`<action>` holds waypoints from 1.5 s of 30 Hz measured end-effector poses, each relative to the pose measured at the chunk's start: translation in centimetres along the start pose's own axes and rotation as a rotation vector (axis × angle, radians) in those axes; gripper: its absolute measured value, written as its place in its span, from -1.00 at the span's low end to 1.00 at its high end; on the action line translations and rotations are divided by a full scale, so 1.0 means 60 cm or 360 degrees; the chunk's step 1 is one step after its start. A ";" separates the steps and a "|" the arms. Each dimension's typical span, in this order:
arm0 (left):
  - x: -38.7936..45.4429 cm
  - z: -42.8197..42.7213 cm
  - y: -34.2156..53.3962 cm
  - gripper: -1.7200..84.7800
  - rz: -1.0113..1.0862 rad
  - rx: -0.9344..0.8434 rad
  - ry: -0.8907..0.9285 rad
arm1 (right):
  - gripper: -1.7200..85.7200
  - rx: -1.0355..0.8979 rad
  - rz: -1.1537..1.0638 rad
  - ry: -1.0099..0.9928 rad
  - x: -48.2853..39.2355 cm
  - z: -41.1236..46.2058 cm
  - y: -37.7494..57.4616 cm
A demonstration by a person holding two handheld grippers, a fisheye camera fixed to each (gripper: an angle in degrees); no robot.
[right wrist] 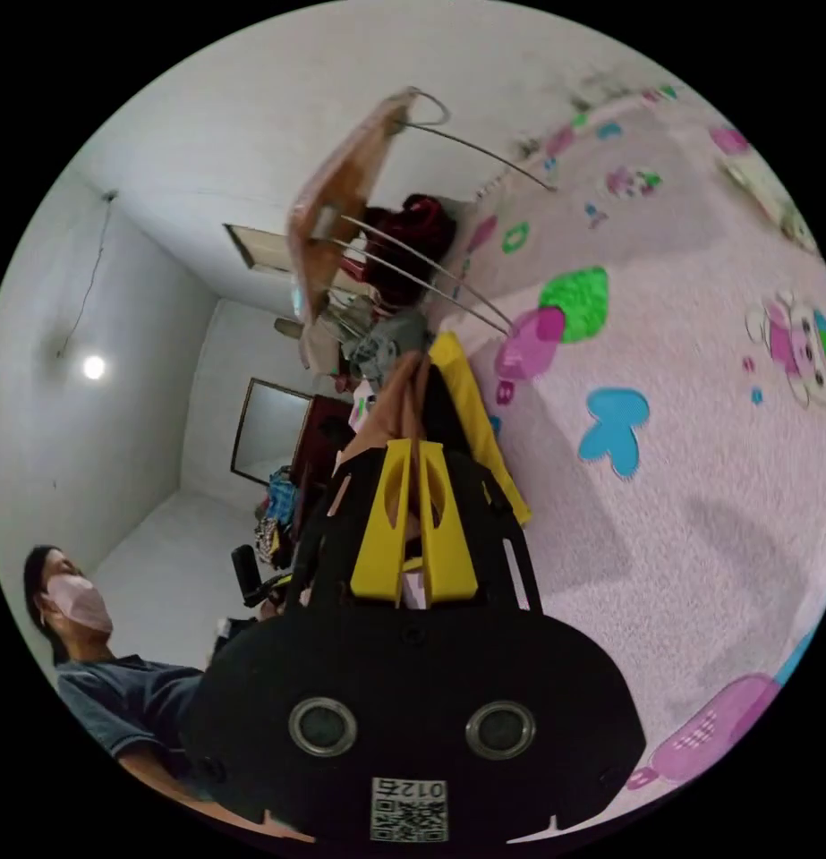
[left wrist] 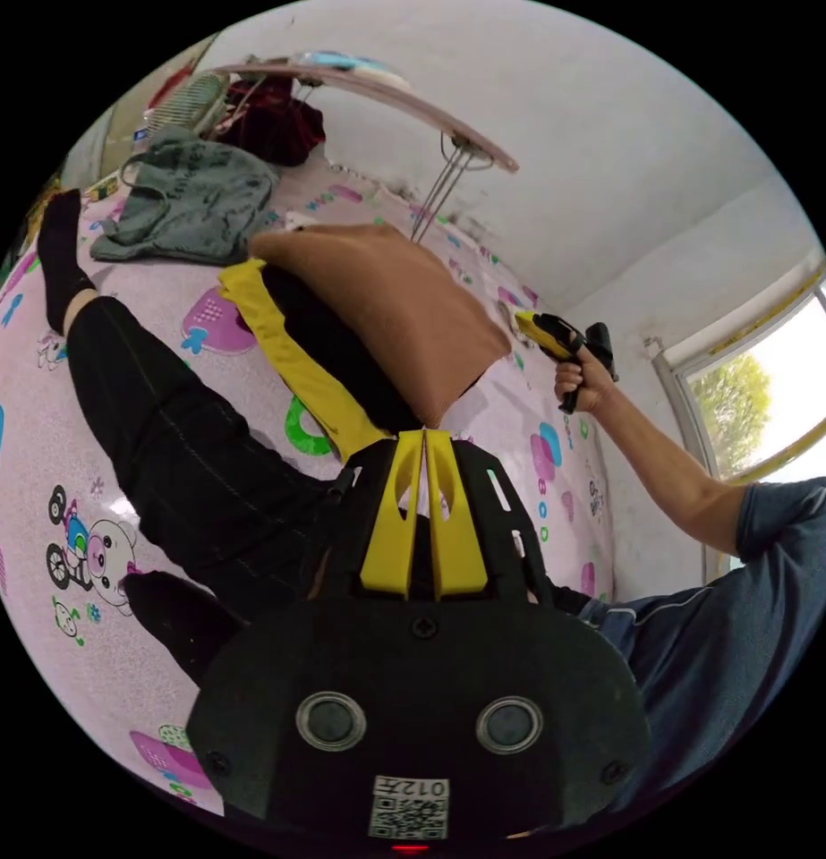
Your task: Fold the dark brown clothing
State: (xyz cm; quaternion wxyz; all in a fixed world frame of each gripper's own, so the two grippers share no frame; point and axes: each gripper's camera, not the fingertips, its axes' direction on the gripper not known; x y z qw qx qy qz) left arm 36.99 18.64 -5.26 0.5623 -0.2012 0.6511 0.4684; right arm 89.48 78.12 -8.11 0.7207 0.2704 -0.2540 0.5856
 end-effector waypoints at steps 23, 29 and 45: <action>-0.049 -0.905 0.729 -0.94 -0.1145 0.0934 -0.1209 | -0.98 -0.1733 -0.1104 -0.1077 -0.811 1.143 0.745; -0.049 -1.139 0.998 -0.93 -0.1635 0.1043 -0.1560 | -0.98 -0.1985 -0.1389 -0.1147 -0.984 1.323 1.043; -0.105 -1.630 1.388 -0.70 -0.2329 0.1364 -0.1838 | -0.67 -0.1775 -0.1936 -0.0903 -1.314 1.687 1.598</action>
